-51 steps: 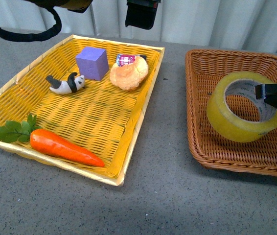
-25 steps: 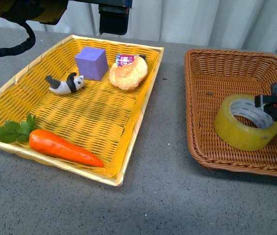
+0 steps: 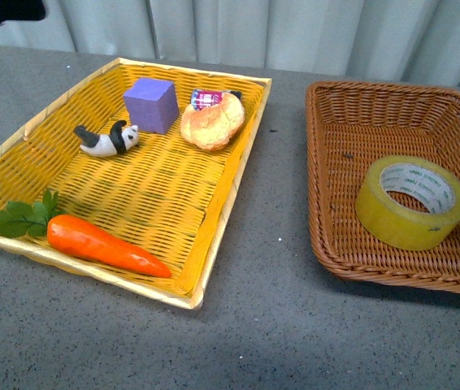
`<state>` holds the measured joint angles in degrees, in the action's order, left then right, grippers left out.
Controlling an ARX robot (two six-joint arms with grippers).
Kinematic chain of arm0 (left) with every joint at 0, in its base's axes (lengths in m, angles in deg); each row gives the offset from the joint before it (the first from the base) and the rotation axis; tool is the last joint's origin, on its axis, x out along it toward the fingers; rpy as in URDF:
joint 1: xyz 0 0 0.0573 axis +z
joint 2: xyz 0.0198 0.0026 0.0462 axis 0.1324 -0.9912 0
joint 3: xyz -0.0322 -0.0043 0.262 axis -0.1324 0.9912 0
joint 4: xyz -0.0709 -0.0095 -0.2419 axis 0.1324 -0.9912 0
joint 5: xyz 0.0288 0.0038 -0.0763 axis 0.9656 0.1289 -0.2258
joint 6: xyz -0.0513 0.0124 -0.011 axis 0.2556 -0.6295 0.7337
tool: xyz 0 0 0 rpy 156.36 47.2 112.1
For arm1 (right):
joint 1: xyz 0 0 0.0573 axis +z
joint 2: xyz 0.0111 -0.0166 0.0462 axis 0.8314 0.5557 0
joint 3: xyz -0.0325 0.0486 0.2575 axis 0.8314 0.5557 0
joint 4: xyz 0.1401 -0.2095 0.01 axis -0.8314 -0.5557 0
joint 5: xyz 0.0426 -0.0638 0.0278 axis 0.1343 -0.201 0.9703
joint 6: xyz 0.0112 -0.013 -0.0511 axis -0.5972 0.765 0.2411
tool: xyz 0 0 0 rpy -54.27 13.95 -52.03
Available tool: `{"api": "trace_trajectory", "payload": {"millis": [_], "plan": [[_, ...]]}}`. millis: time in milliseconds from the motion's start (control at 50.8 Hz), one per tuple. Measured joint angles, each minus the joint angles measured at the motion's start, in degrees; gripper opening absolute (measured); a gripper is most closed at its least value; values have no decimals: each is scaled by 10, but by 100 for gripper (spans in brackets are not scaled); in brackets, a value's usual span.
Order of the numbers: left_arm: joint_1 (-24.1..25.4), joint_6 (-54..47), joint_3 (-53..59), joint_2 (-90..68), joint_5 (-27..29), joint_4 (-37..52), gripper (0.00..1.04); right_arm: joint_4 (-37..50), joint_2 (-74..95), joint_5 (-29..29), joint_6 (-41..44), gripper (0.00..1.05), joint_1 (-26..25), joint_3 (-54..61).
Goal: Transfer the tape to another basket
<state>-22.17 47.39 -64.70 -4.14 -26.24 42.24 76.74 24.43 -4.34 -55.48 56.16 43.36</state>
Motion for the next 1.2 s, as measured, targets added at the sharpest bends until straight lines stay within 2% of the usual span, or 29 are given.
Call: {"api": "trace_trajectory", "payload": {"millis": [79,256,335,473,512,571,709,768,827,1201], "plan": [[12,0,37,32,-17,3,34,25,-49,0,0,43,0,23],[43,0,107,101,-46,3,4,3,-125,3,1,13,2,91],[54,0,132,132,-58,-3,4,-11,-160,1,2,1,1,112],[67,-1,164,177,-76,-15,4,-40,-221,1,2,1,1,141],[72,-1,178,179,-80,5,4,-52,-240,1,2,1,1,150],[82,-1,204,194,-88,5,4,-110,-296,1,2,1,1,158],[98,-1,233,273,-103,-46,4,-187,-409,2,2,1,1,179],[129,-2,242,312,-144,-75,4,-215,-446,2,2,1,1,189],[142,-2,249,346,-145,-102,4,-242,-480,1,2,1,1,198],[144,-2,264,559,-149,-286,4,-427,-695,3,2,1,1,221]]}}
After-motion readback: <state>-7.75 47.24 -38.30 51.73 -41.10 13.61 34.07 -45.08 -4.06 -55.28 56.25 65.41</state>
